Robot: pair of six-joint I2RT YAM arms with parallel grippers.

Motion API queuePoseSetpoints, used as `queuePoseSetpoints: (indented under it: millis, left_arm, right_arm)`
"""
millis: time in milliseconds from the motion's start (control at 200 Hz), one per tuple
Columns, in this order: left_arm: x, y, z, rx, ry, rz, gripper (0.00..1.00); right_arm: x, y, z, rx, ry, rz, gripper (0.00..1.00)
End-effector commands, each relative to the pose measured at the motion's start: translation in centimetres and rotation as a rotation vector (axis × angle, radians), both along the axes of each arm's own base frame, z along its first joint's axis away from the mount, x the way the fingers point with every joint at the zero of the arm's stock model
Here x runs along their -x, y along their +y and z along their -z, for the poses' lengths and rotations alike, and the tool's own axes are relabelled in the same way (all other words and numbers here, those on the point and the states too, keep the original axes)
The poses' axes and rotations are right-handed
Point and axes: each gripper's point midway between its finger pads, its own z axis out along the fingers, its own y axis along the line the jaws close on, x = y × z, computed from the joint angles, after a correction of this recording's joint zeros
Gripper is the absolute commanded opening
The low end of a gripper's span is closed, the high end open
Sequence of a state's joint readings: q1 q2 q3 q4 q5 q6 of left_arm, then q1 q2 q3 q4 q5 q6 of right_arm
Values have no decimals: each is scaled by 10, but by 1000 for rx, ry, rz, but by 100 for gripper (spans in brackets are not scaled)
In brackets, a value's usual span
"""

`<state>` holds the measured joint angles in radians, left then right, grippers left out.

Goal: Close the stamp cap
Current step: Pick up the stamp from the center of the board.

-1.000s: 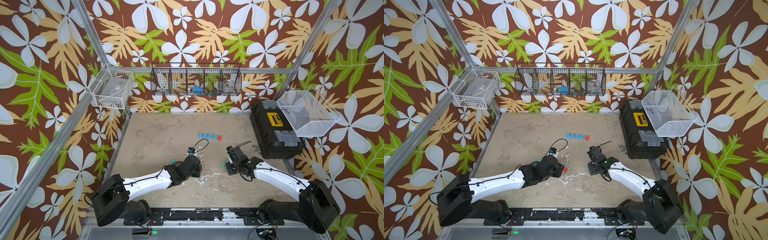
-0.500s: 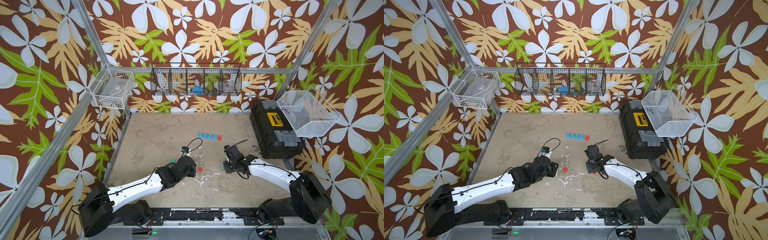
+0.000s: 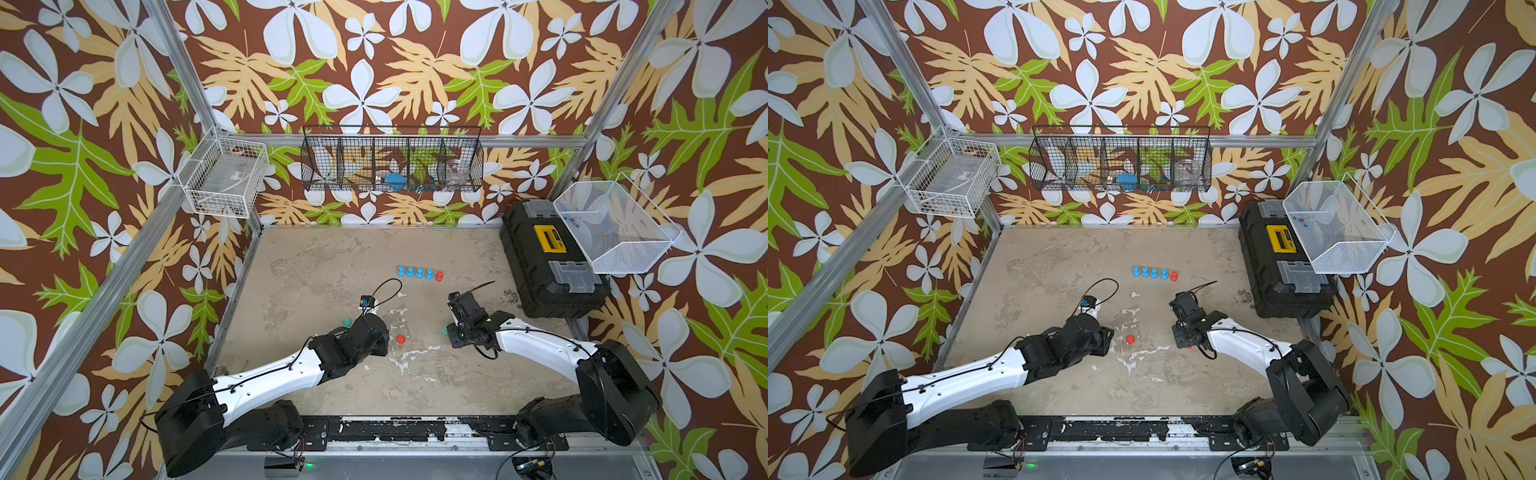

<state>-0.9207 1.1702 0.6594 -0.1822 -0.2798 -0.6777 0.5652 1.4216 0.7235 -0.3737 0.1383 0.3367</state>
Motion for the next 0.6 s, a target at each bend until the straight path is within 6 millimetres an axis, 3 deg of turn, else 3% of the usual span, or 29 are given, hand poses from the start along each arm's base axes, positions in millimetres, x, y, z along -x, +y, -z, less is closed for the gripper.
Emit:
queuePoseSetpoints:
  millis: [0,295,435,596]
  left_arm:
    - [0,3,0,-3,-3,-6,42]
    - [-1,12,-6,-4,-14,-17,42]
    - [-2,20,-15,22,-27,-6,42]
    - [-5,43,-26,26,-39,-27,42]
  right_arm:
    - [-2,-1,1,1,-11,14,25]
    - [-1,-1,-10,-14,-27,18,15]
    - [-4,2,-33,-39,-67,18,15]
    - [-9,10,-67,-61,-122,-3,15]
